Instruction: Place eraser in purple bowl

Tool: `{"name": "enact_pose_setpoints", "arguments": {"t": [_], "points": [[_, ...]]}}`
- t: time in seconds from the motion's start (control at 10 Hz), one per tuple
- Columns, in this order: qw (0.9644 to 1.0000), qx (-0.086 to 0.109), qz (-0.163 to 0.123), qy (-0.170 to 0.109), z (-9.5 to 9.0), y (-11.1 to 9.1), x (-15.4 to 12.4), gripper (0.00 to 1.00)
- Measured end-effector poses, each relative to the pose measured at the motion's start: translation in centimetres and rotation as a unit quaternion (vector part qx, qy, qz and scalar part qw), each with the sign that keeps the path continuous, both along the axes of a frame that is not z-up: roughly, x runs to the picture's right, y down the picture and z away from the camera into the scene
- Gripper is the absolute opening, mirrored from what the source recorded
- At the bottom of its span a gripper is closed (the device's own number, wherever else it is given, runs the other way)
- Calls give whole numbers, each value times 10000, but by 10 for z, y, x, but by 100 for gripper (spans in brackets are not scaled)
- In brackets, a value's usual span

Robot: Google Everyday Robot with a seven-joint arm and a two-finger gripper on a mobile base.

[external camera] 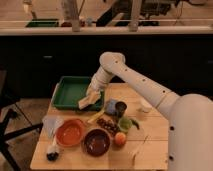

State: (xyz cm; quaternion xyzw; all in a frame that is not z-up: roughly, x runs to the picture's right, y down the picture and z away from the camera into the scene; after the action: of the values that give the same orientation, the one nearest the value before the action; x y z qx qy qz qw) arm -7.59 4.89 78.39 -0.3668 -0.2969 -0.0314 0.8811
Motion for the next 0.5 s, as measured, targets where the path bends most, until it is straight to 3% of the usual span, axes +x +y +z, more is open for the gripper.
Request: {"name": "enact_pose_setpoints", "arguments": {"t": [0.3,0.5], "points": [[9974,-235,-296,-621,-16,14,9,0],[9915,-456,-513,-1101,-30,25,16,0]]}}
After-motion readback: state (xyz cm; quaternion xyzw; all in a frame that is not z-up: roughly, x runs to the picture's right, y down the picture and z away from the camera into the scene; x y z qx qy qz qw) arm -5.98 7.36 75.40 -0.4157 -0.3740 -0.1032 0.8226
